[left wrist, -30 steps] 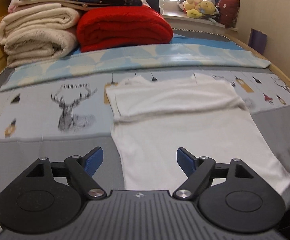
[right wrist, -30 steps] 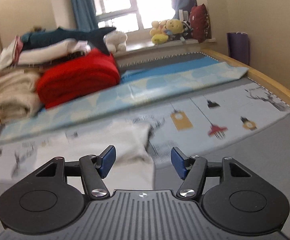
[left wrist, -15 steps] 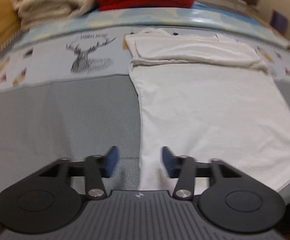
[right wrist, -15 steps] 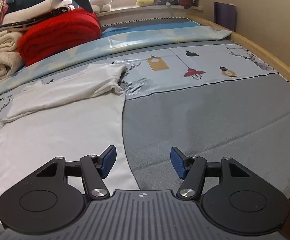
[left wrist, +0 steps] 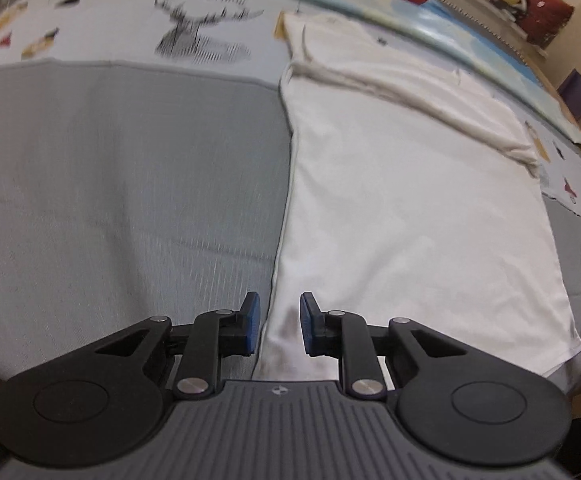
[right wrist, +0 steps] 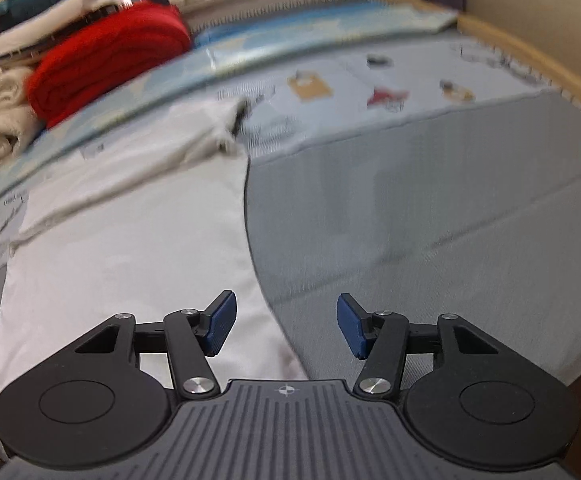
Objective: Fold small clothes
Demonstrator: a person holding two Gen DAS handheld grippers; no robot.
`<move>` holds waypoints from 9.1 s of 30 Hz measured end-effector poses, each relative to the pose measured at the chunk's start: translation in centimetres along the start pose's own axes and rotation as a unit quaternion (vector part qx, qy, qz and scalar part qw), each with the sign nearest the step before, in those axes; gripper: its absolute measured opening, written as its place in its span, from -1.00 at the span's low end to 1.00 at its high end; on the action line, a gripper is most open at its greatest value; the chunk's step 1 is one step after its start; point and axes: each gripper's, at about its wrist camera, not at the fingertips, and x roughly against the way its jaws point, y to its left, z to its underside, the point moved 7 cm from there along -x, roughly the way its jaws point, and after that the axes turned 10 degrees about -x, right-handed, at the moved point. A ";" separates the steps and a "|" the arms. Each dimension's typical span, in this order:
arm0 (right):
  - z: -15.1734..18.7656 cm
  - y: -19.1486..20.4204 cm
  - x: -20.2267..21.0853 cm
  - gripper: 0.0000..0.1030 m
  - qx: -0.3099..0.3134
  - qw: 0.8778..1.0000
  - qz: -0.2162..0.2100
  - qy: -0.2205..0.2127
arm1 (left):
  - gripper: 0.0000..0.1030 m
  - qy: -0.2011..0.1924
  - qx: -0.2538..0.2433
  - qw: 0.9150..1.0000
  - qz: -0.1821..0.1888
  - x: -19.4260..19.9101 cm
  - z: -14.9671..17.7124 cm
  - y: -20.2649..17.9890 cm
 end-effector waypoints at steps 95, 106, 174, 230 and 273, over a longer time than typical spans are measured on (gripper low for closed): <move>3.6 1.6 -2.8 -0.87 0.070 0.994 0.004 0.081 | -0.88 0.036 -0.074 0.997 0.012 -0.9 2.3 -2.3; -1.4 2.8 7.0 -0.88 0.038 0.994 -0.100 0.018 | -0.88 -0.056 -0.095 0.992 0.069 9.8 1.7 -4.3; -4.9 6.8 -9.0 -0.44 0.294 0.955 -0.040 0.027 | -0.18 0.034 -0.145 0.988 0.052 -6.7 -9.7 -1.0; -11.1 7.9 -6.3 -0.89 0.170 0.961 -0.212 -0.042 | -0.90 -0.063 -0.078 0.988 0.121 -4.2 -14.0 -0.5; -19.8 8.9 -17.7 -0.72 0.023 0.993 -0.060 -0.102 | -0.84 -0.128 0.013 0.981 0.145 -10.5 -25.9 0.1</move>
